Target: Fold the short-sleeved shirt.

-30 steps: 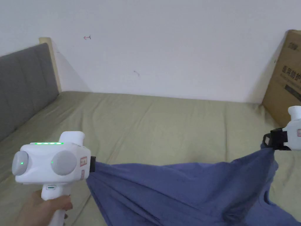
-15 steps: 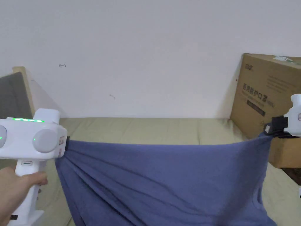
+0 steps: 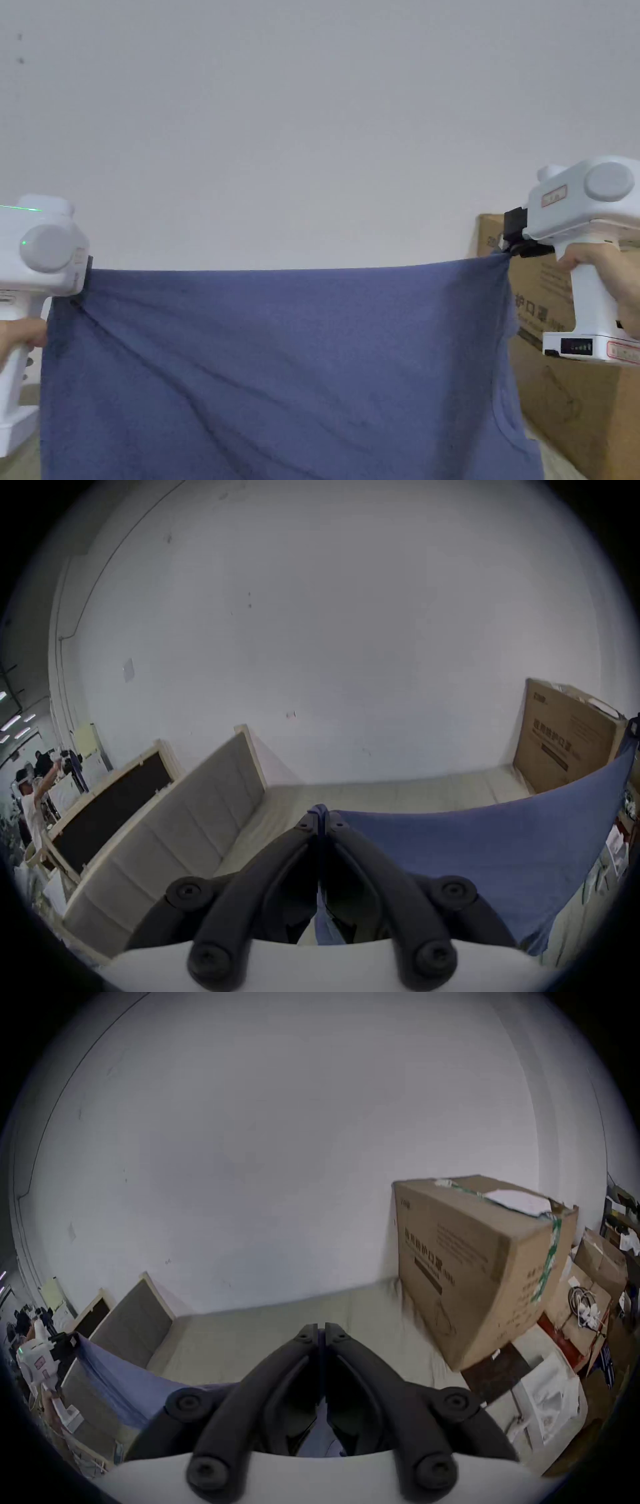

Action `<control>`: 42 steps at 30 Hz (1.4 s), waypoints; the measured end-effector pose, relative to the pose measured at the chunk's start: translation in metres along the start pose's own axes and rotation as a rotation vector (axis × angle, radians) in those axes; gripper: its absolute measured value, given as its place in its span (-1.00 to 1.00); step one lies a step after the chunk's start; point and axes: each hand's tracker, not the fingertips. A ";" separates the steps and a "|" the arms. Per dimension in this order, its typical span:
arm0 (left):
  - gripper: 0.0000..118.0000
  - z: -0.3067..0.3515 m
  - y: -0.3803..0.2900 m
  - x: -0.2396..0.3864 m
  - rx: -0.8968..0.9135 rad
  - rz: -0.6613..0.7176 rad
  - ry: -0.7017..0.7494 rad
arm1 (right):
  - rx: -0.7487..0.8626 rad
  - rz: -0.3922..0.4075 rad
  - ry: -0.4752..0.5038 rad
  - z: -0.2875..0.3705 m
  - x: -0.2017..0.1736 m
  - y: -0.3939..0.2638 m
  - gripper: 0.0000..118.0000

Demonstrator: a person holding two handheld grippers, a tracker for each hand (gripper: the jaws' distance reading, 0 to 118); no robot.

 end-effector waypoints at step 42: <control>-0.98 -0.262 -0.334 0.080 -0.581 -0.073 0.033 | -0.671 -0.057 -0.153 -0.271 0.057 -0.308 -0.99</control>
